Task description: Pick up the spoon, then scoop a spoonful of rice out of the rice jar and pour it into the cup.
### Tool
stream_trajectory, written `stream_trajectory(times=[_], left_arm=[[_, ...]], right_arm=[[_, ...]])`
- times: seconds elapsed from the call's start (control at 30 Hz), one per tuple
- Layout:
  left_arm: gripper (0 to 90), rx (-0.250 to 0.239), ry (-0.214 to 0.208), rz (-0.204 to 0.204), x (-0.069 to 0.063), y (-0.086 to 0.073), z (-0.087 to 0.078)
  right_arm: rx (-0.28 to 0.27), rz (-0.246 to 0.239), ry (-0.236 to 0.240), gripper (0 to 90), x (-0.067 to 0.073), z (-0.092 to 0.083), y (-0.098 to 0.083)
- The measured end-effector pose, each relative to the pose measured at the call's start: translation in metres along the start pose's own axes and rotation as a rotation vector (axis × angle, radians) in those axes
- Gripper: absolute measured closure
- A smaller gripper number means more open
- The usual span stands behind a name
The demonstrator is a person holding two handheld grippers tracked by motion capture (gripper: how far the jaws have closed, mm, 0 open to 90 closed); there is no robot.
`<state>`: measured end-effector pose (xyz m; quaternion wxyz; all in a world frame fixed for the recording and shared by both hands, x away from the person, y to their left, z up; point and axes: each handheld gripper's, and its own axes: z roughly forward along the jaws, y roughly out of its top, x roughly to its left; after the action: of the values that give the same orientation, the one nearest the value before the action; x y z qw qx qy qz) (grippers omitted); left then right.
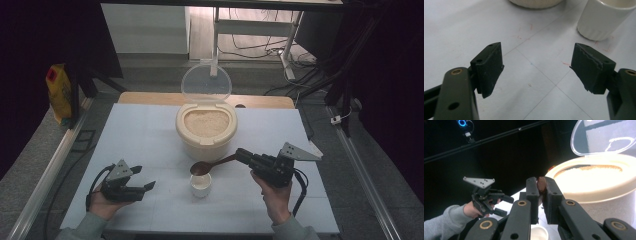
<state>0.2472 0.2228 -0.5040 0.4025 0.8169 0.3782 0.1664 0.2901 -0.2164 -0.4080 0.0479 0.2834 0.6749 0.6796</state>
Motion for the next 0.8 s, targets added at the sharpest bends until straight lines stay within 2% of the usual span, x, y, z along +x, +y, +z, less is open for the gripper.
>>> stream_trajectory(times=[0.5,0.8], left_arm=[[24.7,0.009,-0.002,-0.003,0.002,-0.001,0.001],[24.6,0.029,-0.009,0.008,0.001,-0.001,0.004]], right_arm=[[-0.097,-0.002,-0.006,83.3,-0.001,-0.014,0.023],[-0.151,-0.013,-0.055,83.3,-0.01,-0.018,0.039]])
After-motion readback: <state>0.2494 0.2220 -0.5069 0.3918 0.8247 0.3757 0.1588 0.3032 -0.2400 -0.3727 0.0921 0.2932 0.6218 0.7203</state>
